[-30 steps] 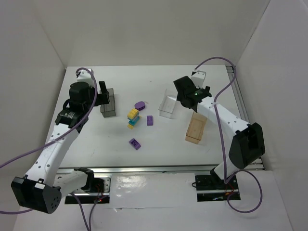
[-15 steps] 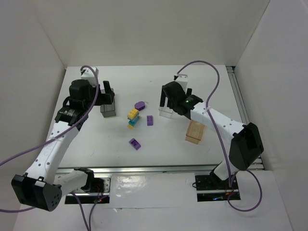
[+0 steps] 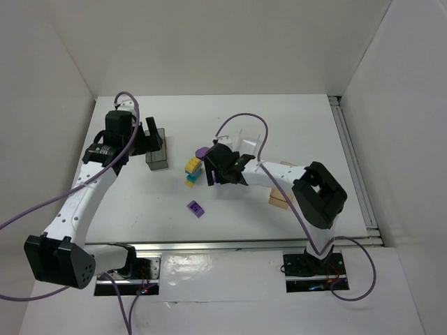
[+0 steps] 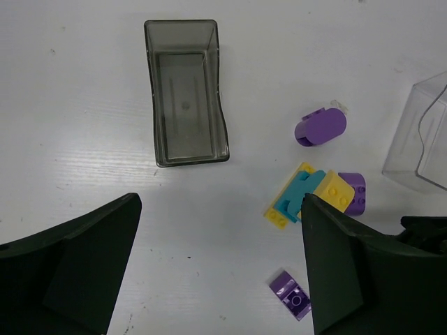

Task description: Sort the legos into containers by color

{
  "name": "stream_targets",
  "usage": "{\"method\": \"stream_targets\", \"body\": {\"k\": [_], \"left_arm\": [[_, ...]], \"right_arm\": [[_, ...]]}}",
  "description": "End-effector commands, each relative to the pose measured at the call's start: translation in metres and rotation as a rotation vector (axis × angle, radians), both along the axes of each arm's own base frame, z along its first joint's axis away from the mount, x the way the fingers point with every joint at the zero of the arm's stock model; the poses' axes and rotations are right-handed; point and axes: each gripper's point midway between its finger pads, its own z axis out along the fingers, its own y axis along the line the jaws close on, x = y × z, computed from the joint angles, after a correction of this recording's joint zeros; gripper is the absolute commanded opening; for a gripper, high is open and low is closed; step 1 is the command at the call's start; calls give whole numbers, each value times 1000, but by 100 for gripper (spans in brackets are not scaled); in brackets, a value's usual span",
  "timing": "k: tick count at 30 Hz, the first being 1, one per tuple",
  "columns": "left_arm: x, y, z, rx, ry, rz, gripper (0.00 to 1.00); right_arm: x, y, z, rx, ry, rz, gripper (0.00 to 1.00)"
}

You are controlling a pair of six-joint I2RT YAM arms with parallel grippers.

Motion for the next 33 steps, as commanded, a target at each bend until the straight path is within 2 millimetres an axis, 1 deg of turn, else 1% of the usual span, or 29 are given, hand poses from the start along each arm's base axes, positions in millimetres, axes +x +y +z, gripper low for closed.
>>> {"method": "stream_targets", "body": {"k": [1,3,4,5,7,8,9,10,12,13,14,15,16,18,19,20,21,22,23,24,25,26,27,28,29,30,31,32,33], "left_arm": [[-1,6,18,-24,-58,54,98],[-1,6,19,-33,-57,60,98],[-2,9,22,-35,-68,69,98],[-2,9,22,-35,-68,69,96],[-4,9,25,-36,-77,69,95],[-4,8,25,-41,-76,61,95],[-4,8,25,-41,-76,61,94],[-5,8,28,-43,-85,61,90],[-6,6,23,-47,-74,52,89],[-9,7,25,-47,-75,52,86],[-12,6,19,-55,-54,60,86],[-14,9,17,-55,-43,80,84],[-17,9,10,-64,-21,90,84],[-28,13,-4,-69,43,139,82],[-34,11,-15,-76,81,143,82],[-44,9,-23,-72,116,153,82],[-47,8,-31,-91,141,176,85],[-56,1,-42,-92,173,161,91],[-59,-2,-48,-100,189,164,97],[-64,-4,-55,-103,217,167,100],[-68,-8,-58,-119,224,161,100],[-74,-15,-68,-117,252,146,100],[-77,-18,-73,-121,265,145,100],[-80,-23,-74,-141,267,152,100],[-86,-29,-82,-142,289,139,100],[-90,-35,-84,-157,296,126,100],[-93,-40,-87,-171,307,129,100],[-94,-45,-89,-180,309,125,100],[-101,-52,-96,-177,330,107,100]], "right_arm": [[16,20,-5,29,-22,25,86],[20,18,-15,11,-15,25,86],[20,15,-25,3,7,24,83],[22,21,-25,19,7,33,81],[28,20,-30,18,8,23,77],[28,21,-36,14,12,23,75],[33,23,-31,21,-6,17,73],[32,20,-43,-2,6,11,70],[35,20,-49,-10,10,-3,62],[38,21,-48,-6,3,-23,58],[37,21,-53,-14,10,-23,52],[42,16,-53,-15,5,-47,43],[44,18,-50,-8,-2,-47,38],[46,21,-34,23,-22,-55,30],[44,22,-26,26,-34,-51,23],[45,19,-7,36,-66,-65,23],[42,22,5,42,-80,-46,22],[40,22,18,49,-103,-47,22],[41,21,32,65,-130,-56,22],[40,14,54,78,-166,-63,22],[37,8,60,71,-174,-72,22],[37,4,69,73,-189,-82,22],[36,-4,82,73,-216,-101,22],[42,-16,87,74,-220,-129,22],[43,-22,92,76,-224,-140,22],[48,-35,97,82,-234,-179,22],[50,-41,92,73,-228,-190,22],[55,-48,93,65,-234,-213,22],[59,-54,93,71,-233,-237,22]]}}
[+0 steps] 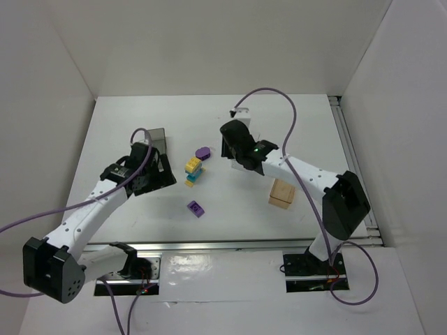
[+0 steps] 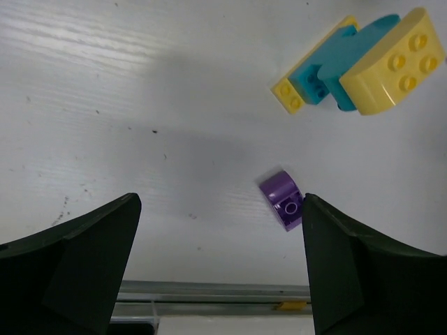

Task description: Sort the legos into containers by color

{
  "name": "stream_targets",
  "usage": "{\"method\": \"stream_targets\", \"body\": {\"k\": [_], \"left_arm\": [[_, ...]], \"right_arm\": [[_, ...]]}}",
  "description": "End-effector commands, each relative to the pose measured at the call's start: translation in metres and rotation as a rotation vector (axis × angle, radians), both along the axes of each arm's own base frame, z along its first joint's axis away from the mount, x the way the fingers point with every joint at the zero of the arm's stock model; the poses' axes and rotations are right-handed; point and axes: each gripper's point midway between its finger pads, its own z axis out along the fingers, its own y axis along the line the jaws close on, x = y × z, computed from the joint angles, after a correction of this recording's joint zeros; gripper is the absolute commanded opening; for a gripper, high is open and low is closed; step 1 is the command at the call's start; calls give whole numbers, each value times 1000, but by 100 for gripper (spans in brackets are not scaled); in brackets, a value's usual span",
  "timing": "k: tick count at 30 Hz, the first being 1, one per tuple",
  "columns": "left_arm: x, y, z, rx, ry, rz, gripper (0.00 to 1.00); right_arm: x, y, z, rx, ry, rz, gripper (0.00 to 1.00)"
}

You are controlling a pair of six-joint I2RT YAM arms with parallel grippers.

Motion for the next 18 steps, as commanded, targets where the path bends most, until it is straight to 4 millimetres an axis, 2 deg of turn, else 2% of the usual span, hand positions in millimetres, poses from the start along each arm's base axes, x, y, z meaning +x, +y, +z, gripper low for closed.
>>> {"method": "stream_targets", "body": {"k": [1,2,4,8,9,10,11,13,16,18], "left_arm": [[-9,-20,1,-70,-4,20,100],[-13,-22,-7,-72,20,38,100],[-18,-28,-14,-51,32,31,97],[-23,-36,-19,-47,44,30,96],[-23,-36,-19,-47,44,30,96],[-21,-37,-18,-47,45,30,96],[-21,-37,-21,-42,53,30,96],[-19,-38,-20,-46,56,38,96],[-14,-38,-16,-40,42,44,94],[-10,-37,-14,-23,35,38,93]], "right_arm": [[20,-46,-16,-53,22,-141,23],[25,-51,-14,-47,16,-156,23],[38,-65,-27,-52,34,-194,23],[64,-73,-35,-49,39,-216,24],[67,-71,-36,-60,37,-208,28],[76,-71,-37,-64,31,-211,37],[82,-73,-37,-63,30,-220,51],[82,-74,-36,-82,38,-212,72],[79,-74,-27,-79,25,-190,79],[64,-62,-17,-66,16,-139,79]]}}
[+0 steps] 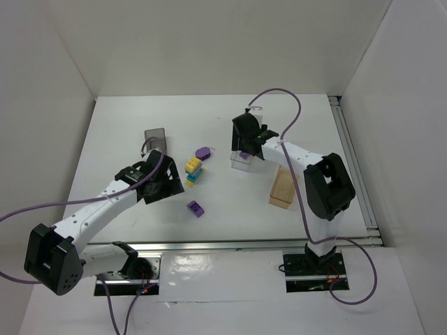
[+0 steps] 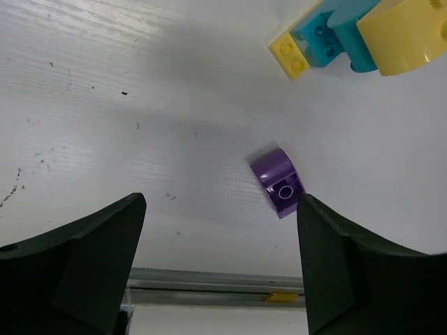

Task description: Sort the legos into containers by color

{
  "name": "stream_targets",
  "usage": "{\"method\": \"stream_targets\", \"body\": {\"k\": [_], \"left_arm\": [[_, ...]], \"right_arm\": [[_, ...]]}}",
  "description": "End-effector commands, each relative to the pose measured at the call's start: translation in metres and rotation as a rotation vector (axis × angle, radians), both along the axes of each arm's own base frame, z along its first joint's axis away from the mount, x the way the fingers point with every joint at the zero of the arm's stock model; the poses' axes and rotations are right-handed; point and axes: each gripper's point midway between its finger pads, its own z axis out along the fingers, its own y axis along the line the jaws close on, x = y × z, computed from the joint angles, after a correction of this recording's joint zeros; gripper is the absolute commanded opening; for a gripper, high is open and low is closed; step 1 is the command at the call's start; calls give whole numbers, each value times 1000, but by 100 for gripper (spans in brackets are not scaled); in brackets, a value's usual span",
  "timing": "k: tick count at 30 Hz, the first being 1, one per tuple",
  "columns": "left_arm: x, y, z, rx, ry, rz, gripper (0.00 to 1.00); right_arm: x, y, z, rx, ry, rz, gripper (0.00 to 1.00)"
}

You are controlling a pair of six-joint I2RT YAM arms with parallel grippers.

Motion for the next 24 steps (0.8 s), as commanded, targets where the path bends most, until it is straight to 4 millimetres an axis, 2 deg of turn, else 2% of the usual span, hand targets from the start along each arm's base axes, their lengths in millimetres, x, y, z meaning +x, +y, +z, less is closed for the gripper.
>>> {"method": "stream_targets", "body": {"k": [1,3,4,5,6,8,9,12,14,15,16,17,18,19,20,24], "left_arm": [[19,-2,21,11,-68,20,92],[30,-5,29,27,-106,-33,92],[34,-10,30,50,-117,-126,92],[48,-20,44,33,-176,-178,92],[54,-27,49,29,-199,-234,92],[60,-47,51,35,-222,-393,92],[71,-54,59,47,-263,-446,93],[90,-73,51,92,-239,-543,95],[100,-72,41,156,-199,-584,97],[109,-75,46,172,-206,-591,97],[114,-73,31,204,-160,-584,97],[117,-73,29,219,-156,-603,95],[121,-75,28,225,-157,-612,95],[122,-73,20,239,-136,-610,93],[126,-72,19,257,-138,-612,92],[130,-72,19,271,-134,-616,85]], "right_arm": [[-8,24,52,59,-101,88,79],[-33,32,54,71,-89,155,79],[-45,43,55,84,-90,195,79],[-55,43,52,89,-71,207,79],[-70,42,51,106,-54,224,79],[-85,40,49,131,-37,221,82],[-93,33,50,139,-32,212,82],[-105,22,57,151,-27,179,82],[-111,17,57,153,-15,170,82],[-114,15,58,159,-10,162,82],[-116,13,62,165,-19,162,82],[-119,11,56,162,-2,154,82],[-121,9,60,165,-7,154,82],[-123,8,59,165,-7,154,82],[-124,1,54,155,7,132,82],[-127,-1,48,150,24,124,82]]}}
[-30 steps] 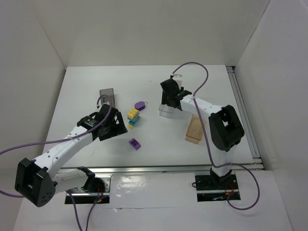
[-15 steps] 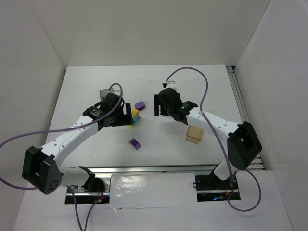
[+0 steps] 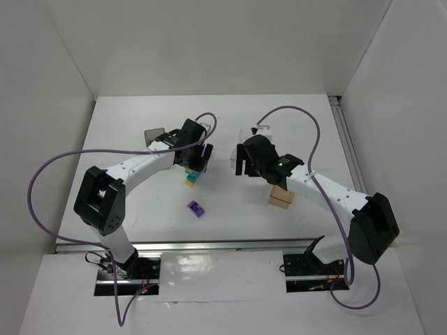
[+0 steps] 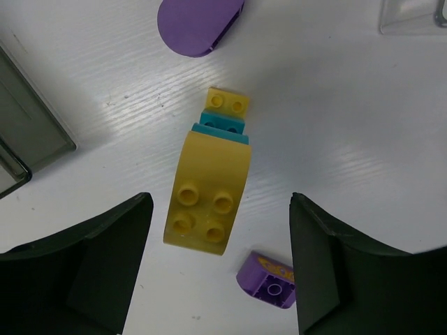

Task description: Sort the legos into containers by color

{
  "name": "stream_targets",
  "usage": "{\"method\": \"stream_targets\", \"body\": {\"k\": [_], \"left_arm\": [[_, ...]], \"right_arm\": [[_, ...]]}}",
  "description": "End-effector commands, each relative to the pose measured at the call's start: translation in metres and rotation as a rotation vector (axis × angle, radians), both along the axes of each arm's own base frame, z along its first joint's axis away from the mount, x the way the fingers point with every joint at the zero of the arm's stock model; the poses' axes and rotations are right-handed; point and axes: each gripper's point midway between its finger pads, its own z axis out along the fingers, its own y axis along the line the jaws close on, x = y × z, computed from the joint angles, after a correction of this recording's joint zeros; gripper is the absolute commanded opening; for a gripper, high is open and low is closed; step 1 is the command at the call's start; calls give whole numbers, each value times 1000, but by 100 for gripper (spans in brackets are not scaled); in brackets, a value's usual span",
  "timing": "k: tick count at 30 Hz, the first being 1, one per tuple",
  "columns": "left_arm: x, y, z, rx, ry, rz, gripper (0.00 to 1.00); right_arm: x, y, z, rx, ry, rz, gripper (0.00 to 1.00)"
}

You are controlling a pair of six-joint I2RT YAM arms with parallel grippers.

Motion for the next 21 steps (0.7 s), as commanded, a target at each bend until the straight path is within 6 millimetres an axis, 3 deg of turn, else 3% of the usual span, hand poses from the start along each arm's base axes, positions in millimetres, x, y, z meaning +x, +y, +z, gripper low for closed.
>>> {"method": "stream_targets", "body": {"k": [1,9,15,16,20,21], "left_arm": [[12,1,18,25,-54,-31,83],[6,-7,9,-6,-5,-53,44],[6,-8,6,-15,20,-46,38],[5,-9,9,-21,25,-51,35],[17,-7,43,-129,13,-57,0],[16,-7,52,-177,22,-66,0]], "right_arm": [[-8,-11,-4,-8,23,-32,82],[-7,-11,-7,-12,27,-45,81],[-6,-9,-7,-7,31,-38,81],[-7,-7,-7,-2,36,-32,81],[-5,4,4,83,18,46,81],[-15,13,8,151,29,120,81]]}}
